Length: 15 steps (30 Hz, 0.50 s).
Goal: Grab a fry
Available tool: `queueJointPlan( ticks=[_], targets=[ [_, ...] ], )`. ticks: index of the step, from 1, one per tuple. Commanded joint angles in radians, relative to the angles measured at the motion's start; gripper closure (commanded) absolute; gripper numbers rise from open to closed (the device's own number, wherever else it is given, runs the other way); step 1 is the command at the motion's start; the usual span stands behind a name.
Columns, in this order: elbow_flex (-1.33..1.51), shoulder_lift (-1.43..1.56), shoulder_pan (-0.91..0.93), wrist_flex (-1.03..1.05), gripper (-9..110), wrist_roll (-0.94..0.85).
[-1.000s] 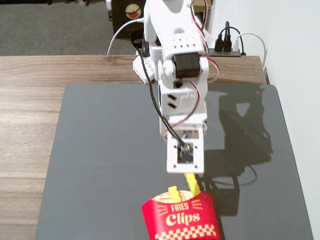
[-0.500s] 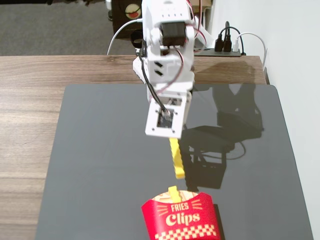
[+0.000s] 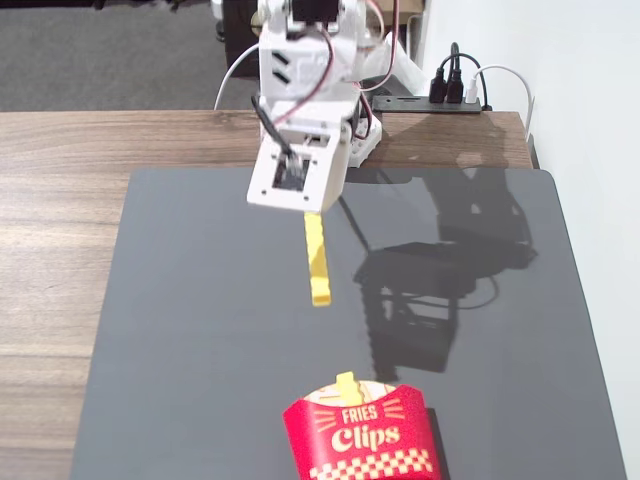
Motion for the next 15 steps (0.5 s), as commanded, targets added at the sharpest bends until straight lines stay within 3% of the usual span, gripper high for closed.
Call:
queueJointPlan(
  ticks=[1,15],
  targets=[
    [-0.101,-0.009,0.017,0.029,101,-0.020],
    [-0.112,-0.034,-0.006,0.028,101,-0.037]
  ],
)
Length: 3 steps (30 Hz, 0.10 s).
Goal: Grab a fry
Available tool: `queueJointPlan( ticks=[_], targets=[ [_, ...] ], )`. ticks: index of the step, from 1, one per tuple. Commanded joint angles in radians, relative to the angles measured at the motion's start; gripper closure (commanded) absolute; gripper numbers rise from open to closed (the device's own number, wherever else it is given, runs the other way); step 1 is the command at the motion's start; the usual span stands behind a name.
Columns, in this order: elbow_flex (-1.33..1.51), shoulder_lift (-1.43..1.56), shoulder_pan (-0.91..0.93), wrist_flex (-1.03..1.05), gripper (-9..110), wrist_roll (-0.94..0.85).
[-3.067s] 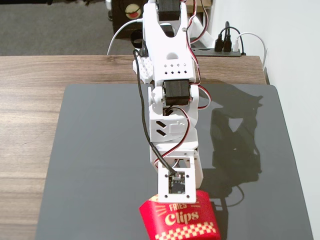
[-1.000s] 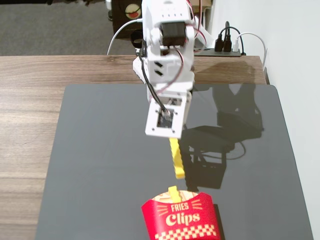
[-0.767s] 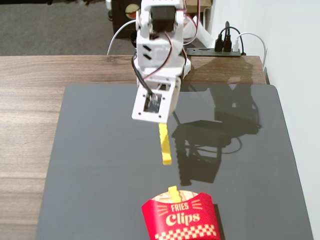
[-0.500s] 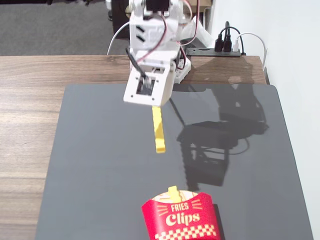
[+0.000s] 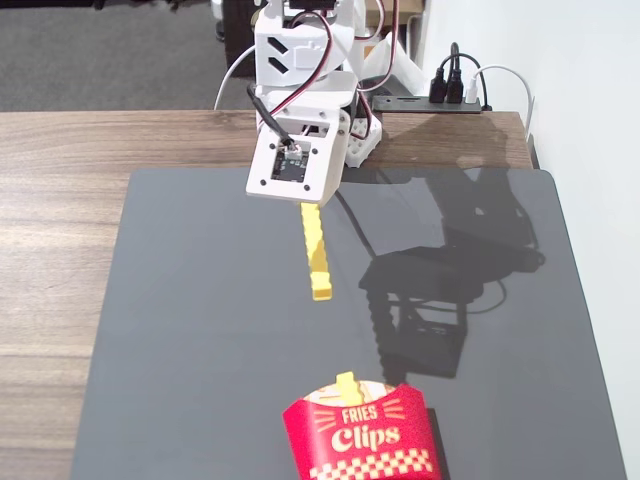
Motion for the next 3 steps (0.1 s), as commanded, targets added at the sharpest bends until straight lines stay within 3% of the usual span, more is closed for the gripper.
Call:
queueJointPlan(
  ticks=[1,3],
  targets=[
    [-0.048,-0.002,-0.009,-0.005,101,-0.005],
    [-0.048,-0.006,-0.008,-0.008,101,-0.006]
  ],
)
